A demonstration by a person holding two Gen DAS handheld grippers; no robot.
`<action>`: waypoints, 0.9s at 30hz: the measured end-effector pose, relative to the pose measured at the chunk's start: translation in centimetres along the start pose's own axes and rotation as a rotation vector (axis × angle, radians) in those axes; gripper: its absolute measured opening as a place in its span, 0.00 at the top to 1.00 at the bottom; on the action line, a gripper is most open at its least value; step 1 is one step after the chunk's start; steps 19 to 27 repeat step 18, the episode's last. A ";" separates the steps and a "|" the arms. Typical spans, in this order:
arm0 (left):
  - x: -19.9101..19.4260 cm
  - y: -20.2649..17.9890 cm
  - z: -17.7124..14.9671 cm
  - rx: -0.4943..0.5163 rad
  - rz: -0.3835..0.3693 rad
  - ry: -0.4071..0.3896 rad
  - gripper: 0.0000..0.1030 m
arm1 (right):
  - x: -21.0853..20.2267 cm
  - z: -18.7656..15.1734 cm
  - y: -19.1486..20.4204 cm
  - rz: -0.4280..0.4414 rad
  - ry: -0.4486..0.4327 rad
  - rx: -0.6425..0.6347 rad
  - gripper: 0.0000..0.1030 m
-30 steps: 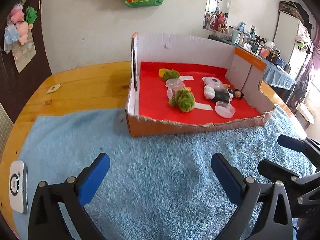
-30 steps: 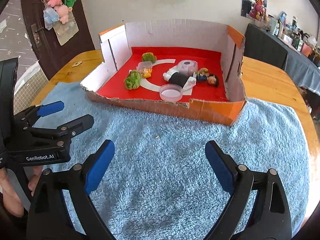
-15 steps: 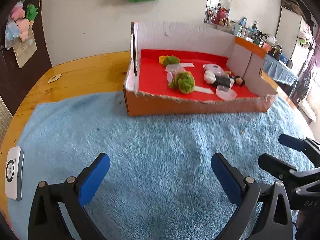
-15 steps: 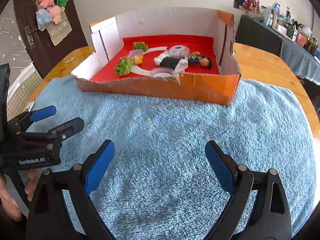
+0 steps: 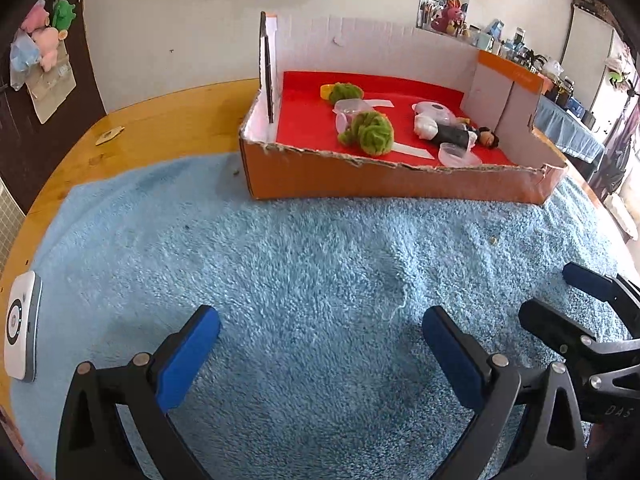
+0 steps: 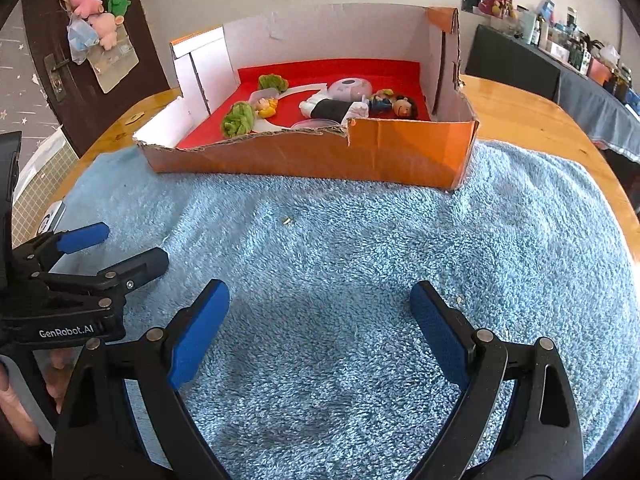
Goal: Organize objects
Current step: 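Withdraw both open tools from the box back over the towel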
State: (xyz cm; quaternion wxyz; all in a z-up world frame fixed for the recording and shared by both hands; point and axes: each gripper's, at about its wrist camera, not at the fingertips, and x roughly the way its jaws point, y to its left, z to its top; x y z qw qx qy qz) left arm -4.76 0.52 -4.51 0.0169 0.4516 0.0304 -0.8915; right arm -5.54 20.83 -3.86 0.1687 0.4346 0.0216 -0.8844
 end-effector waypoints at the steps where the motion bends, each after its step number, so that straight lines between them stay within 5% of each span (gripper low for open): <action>1: 0.0 -0.1 -0.1 0.004 0.006 0.002 0.00 | 0.0 0.0 0.0 -0.003 -0.003 -0.002 0.10; 27: 0.1 -0.2 -0.4 0.006 0.013 -0.015 0.00 | 0.6 -0.3 0.3 -0.029 -0.021 -0.027 0.04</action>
